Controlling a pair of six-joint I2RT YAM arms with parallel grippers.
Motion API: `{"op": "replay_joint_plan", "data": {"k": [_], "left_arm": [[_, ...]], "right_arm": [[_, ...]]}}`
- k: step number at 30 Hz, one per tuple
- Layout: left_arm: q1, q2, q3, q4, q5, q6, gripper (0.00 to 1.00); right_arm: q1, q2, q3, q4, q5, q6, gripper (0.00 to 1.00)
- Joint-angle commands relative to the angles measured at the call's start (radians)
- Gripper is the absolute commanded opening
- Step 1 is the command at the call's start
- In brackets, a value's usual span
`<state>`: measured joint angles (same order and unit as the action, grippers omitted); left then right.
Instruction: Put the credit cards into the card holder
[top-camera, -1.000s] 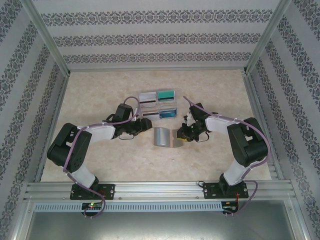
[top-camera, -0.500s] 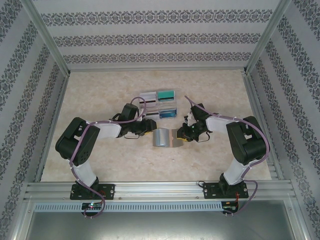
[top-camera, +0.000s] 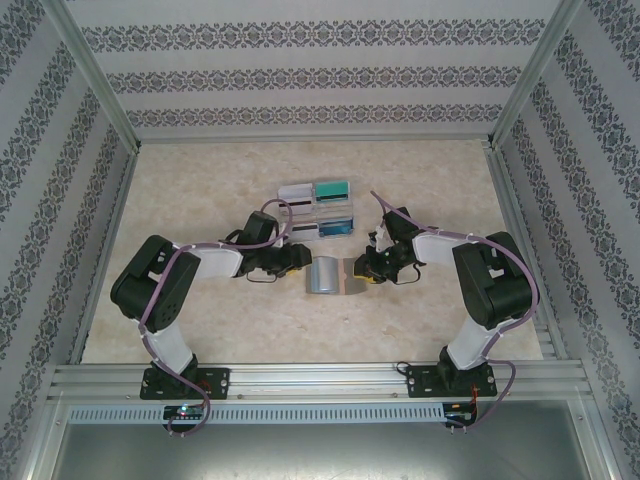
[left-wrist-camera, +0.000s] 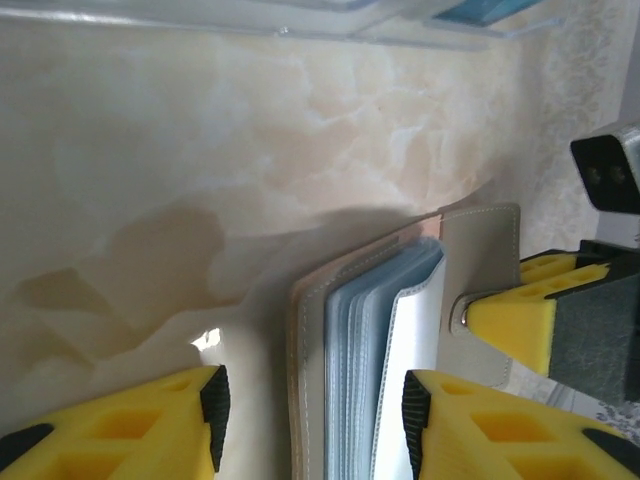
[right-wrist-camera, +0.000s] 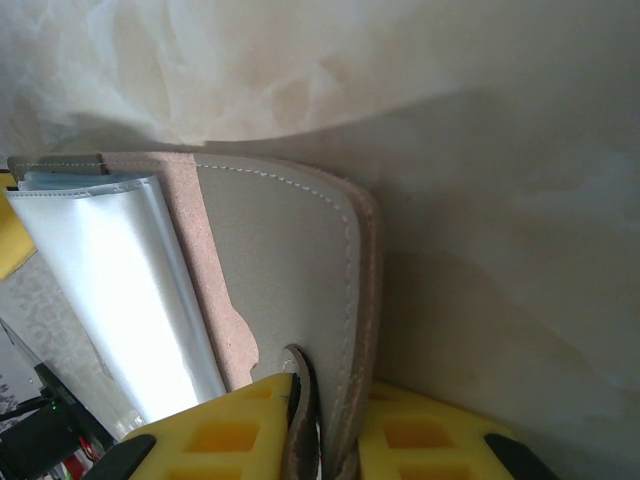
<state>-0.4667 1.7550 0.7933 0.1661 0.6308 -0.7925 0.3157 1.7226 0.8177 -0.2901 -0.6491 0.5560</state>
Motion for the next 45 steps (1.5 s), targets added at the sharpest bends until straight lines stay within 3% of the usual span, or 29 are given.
{"op": "replay_joint_plan", "data": {"k": [1, 5, 8, 17, 25, 27, 29, 33, 40, 45], "left_arm": [[-0.043, -0.005, 0.033, -0.051, -0.015, 0.018, 0.5], [-0.043, 0.005, 0.02, 0.034, 0.022, -0.043, 0.47], [-0.045, -0.01, 0.029, 0.093, 0.058, -0.095, 0.38], [-0.045, -0.059, 0.1, 0.043, 0.088, -0.079, 0.14], [-0.046, -0.038, 0.128, 0.029, 0.078, -0.064, 0.11], [-0.048, -0.034, 0.133, 0.016, 0.07, -0.062, 0.09], [-0.047, -0.038, 0.147, -0.01, 0.059, -0.053, 0.01], [-0.047, -0.068, 0.187, -0.17, -0.009, 0.026, 0.0], [-0.048, -0.086, 0.23, -0.302, -0.043, 0.073, 0.0], [-0.047, -0.093, 0.241, -0.34, -0.046, 0.075, 0.0]], "right_arm": [[-0.009, 0.035, -0.023, 0.024, 0.049, 0.016, 0.2], [-0.008, 0.041, -0.023, 0.03, 0.051, 0.018, 0.2], [-0.007, 0.049, -0.025, 0.035, 0.055, 0.018, 0.2], [0.021, 0.072, -0.011, 0.059, 0.052, 0.034, 0.21], [0.025, 0.074, -0.014, 0.084, 0.044, 0.044, 0.23], [0.024, 0.084, -0.013, 0.084, 0.039, 0.042, 0.28], [0.026, 0.089, -0.013, 0.091, 0.03, 0.041, 0.38], [0.022, 0.078, -0.012, 0.089, 0.019, 0.038, 0.5], [-0.009, 0.02, 0.004, 0.025, -0.004, -0.001, 0.58], [-0.084, -0.085, 0.017, -0.093, 0.039, -0.061, 0.6]]}}
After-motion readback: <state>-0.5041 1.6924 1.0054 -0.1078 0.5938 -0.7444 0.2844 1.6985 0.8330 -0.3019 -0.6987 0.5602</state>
